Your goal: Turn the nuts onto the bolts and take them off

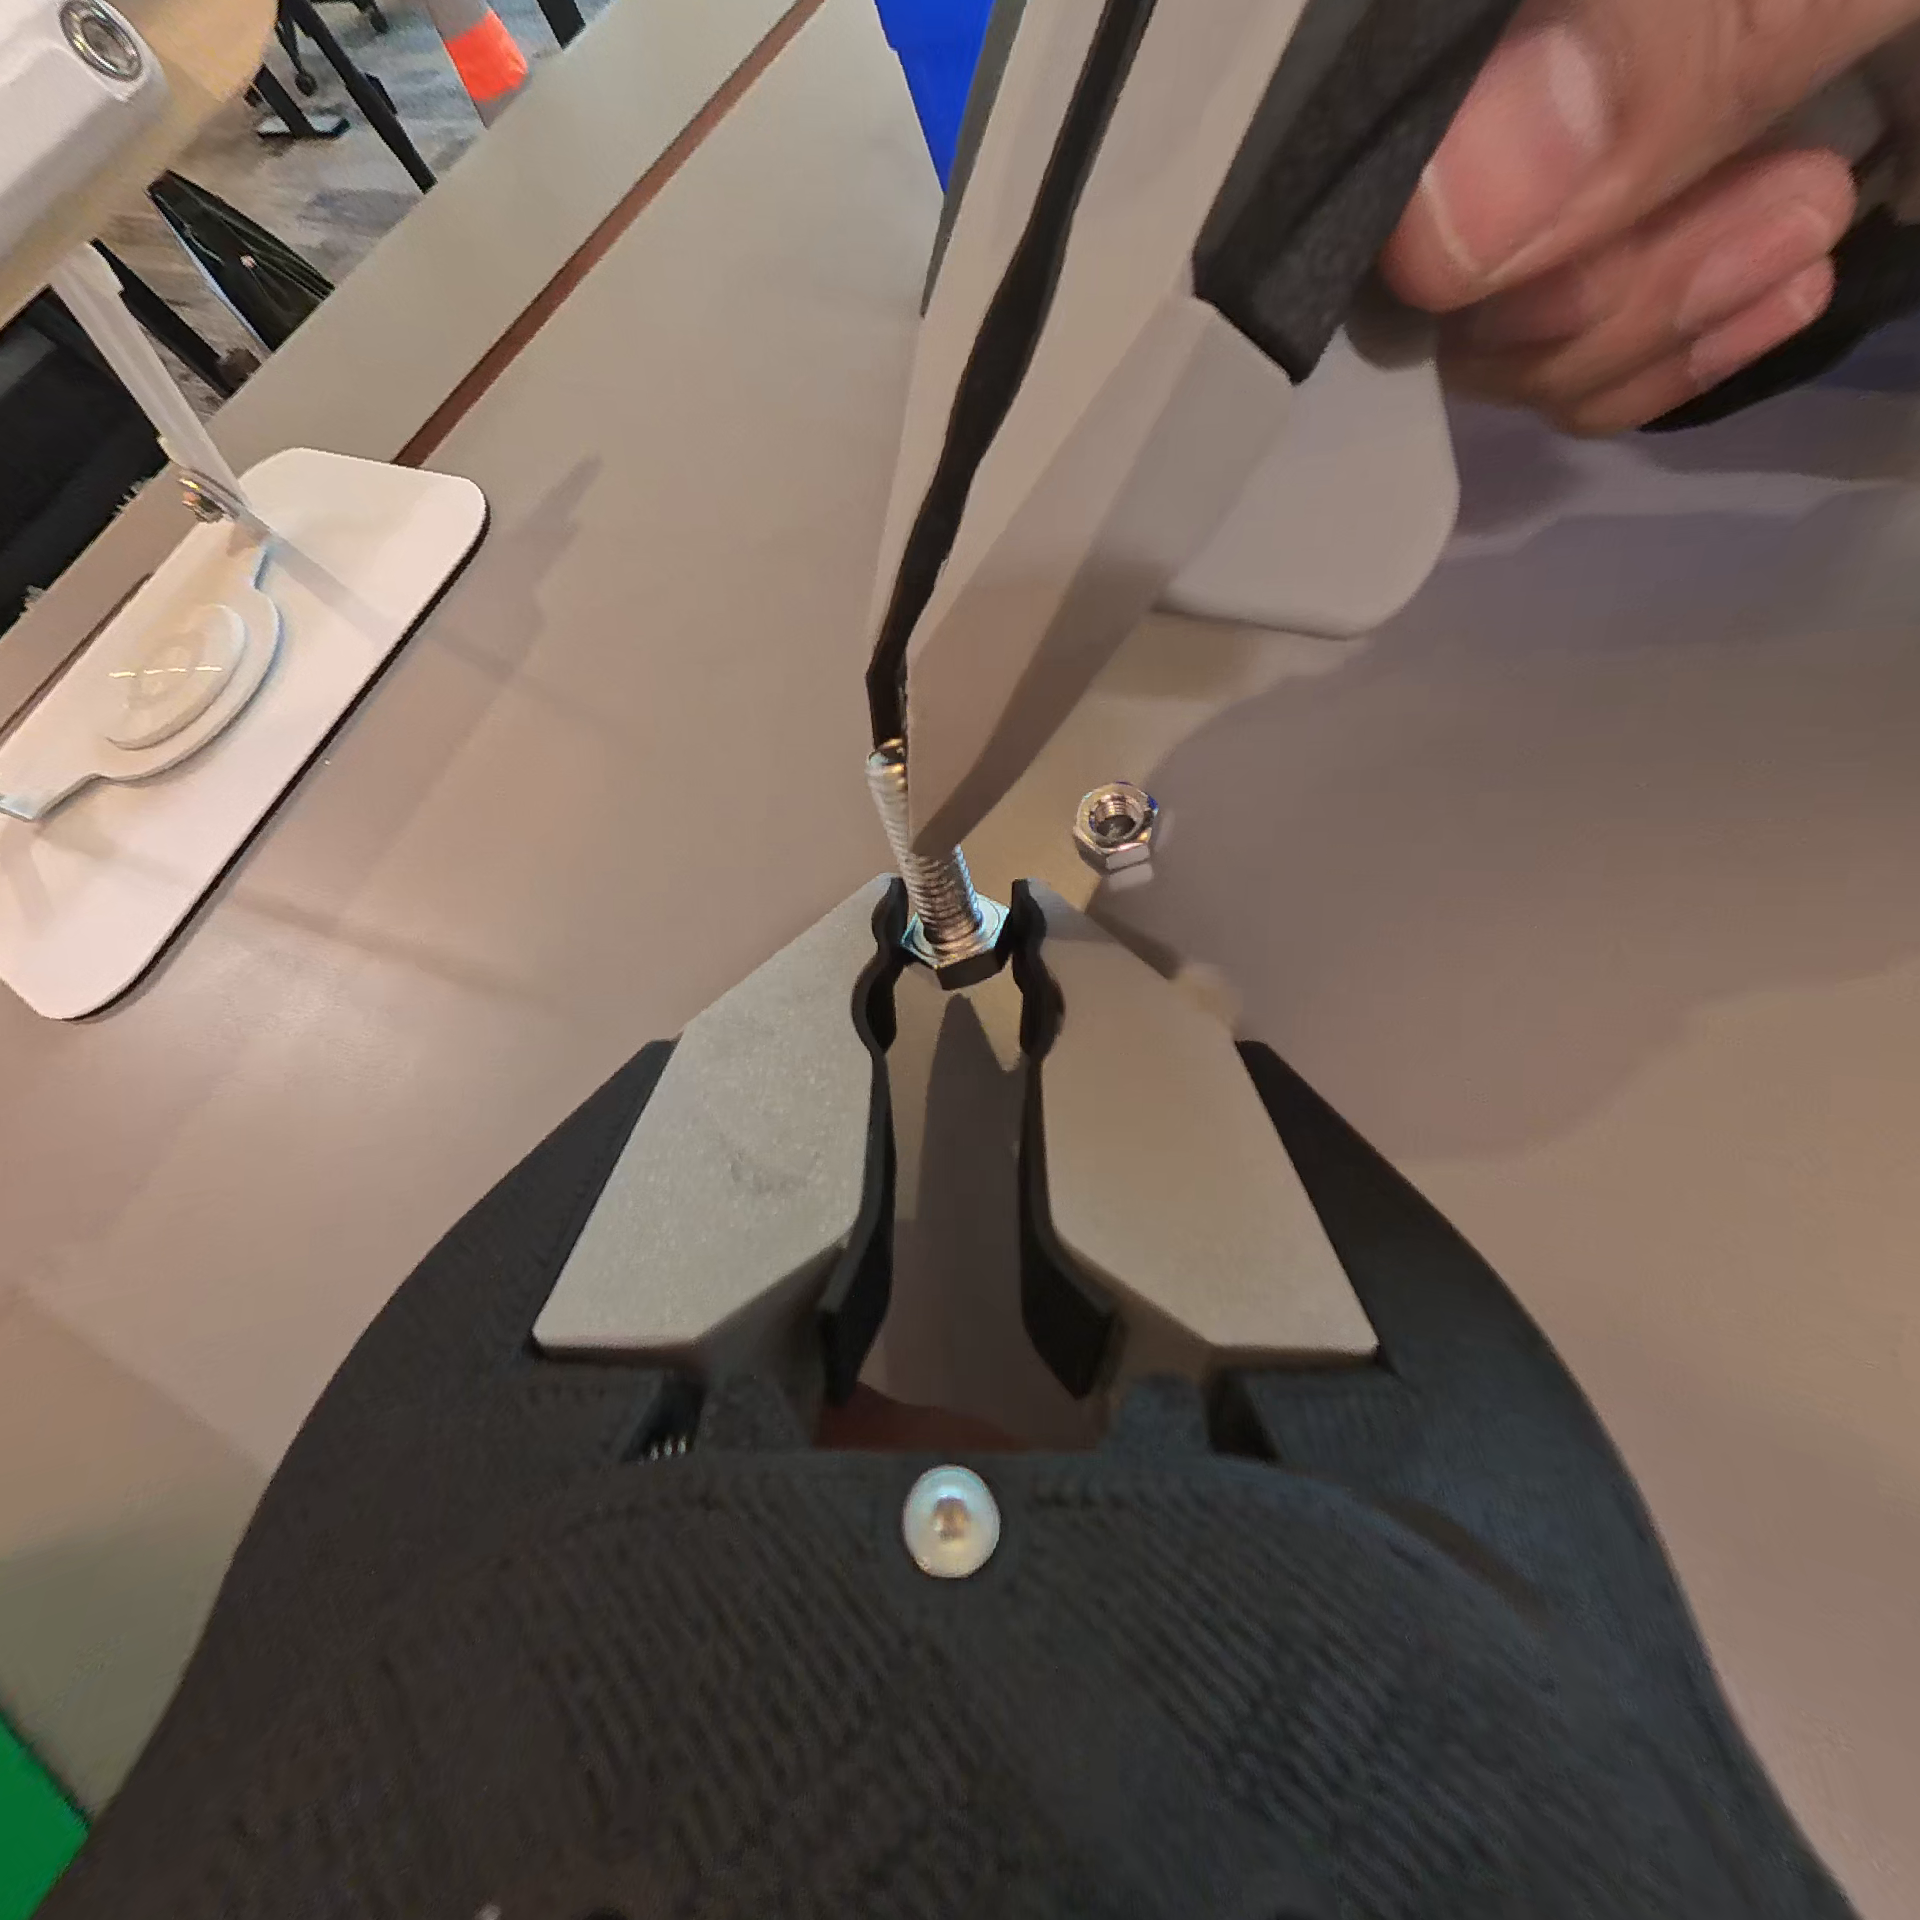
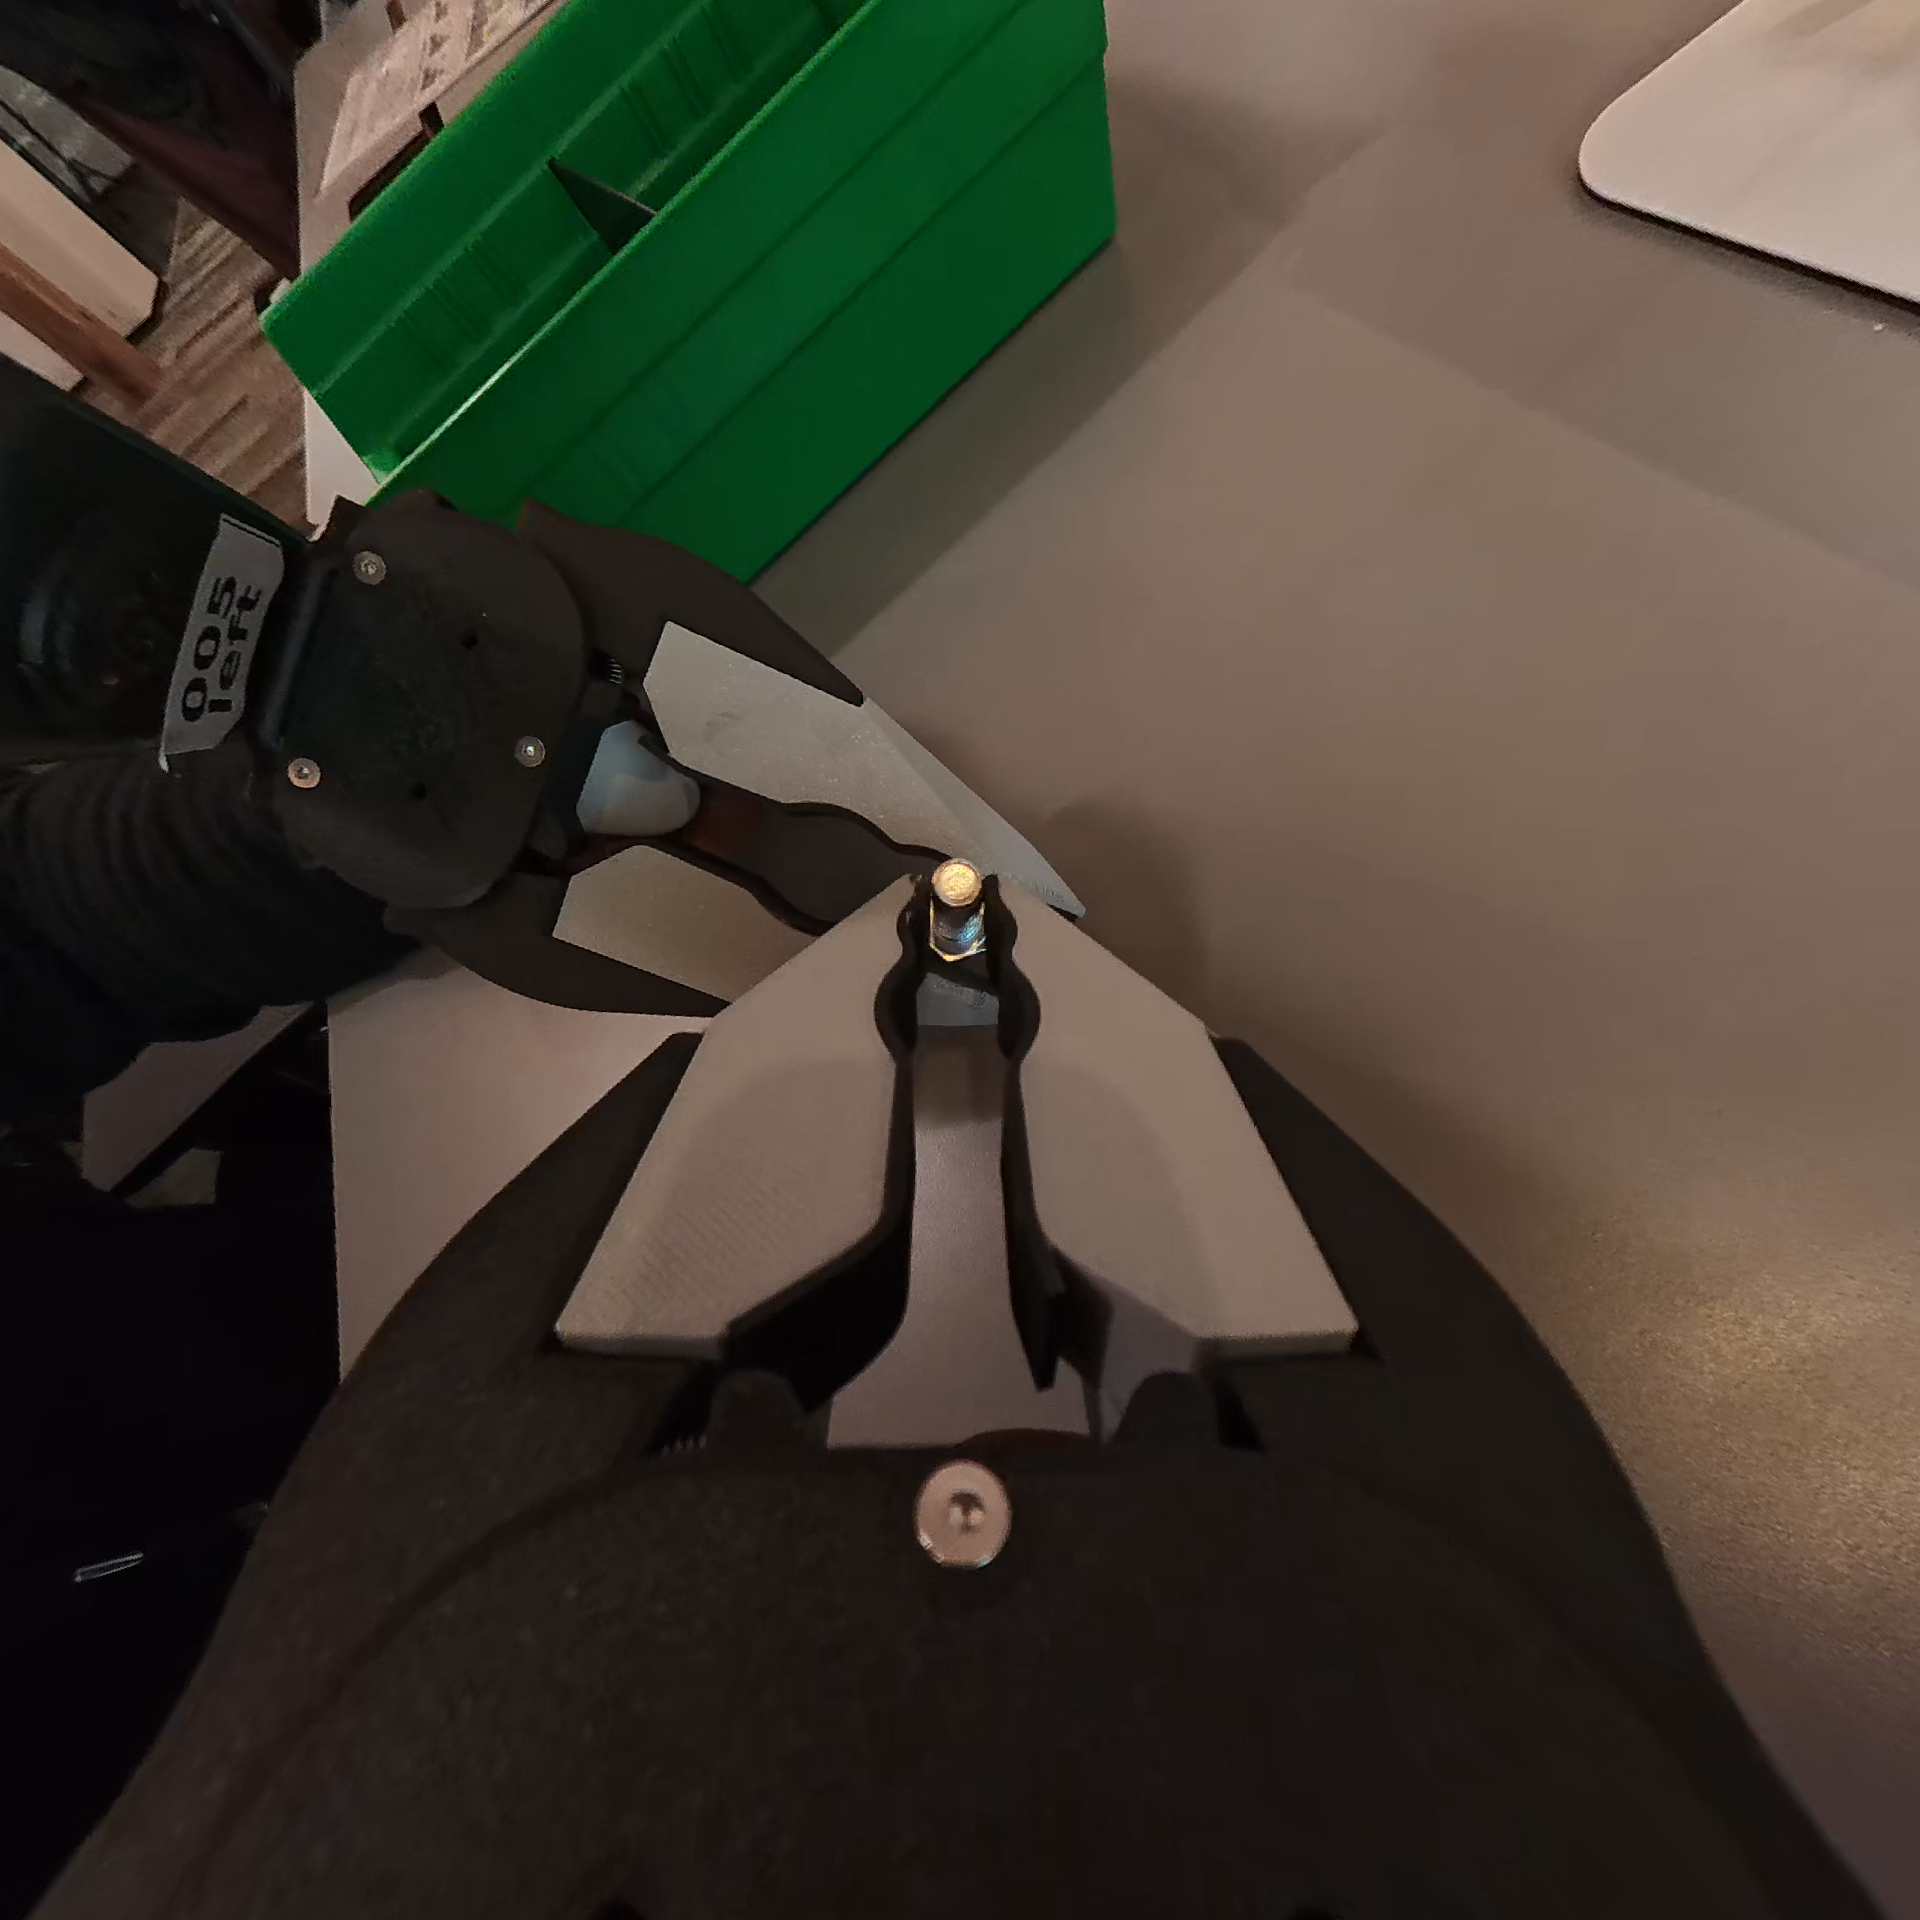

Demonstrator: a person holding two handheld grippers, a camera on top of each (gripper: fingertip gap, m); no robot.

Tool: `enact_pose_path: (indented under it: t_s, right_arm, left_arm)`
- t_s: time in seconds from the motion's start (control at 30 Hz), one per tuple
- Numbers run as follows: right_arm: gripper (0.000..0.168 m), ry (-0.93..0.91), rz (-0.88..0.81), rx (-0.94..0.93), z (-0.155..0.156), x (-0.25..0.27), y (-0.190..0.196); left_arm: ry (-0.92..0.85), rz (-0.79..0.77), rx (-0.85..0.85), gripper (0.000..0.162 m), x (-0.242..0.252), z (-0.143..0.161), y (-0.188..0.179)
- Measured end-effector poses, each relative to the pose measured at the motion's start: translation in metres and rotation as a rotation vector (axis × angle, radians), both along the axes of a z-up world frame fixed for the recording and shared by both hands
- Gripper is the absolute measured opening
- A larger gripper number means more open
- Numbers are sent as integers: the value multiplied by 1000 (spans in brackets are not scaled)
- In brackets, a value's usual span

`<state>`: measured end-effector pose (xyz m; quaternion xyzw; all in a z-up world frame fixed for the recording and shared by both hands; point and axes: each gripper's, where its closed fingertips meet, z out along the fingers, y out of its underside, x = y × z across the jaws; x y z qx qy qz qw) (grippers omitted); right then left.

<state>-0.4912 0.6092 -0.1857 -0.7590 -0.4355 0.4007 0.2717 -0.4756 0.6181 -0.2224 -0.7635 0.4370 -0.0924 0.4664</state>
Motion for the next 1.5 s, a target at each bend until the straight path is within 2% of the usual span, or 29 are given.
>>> enact_pose_path:
  t_s: [0.1,0.2,0.27,0.7,0.77,1.5]
  right_arm:
    - [19,-10,-3,1,-3,-1,1]
    - [8,-21,-1,18,-4,-2,0]
    - [7,-20,7,22,-3,-3,-2]
    - [7,-71,-7,52,-8,2,2]
    - [7,-66,-4,47,-7,1,1]
    - [7,-65,5,37,-7,1,-1]
  left_arm:
    - [-2,0,6,18,0,1,0]
    - [-1,0,12,17,0,2,0]
    - [-7,-1,6,18,1,3,-1]
    - [-15,-22,1,22,1,2,-4]
    - [-27,-26,3,18,2,4,-4]
    - [-132,-54,-37,15,4,15,-8]
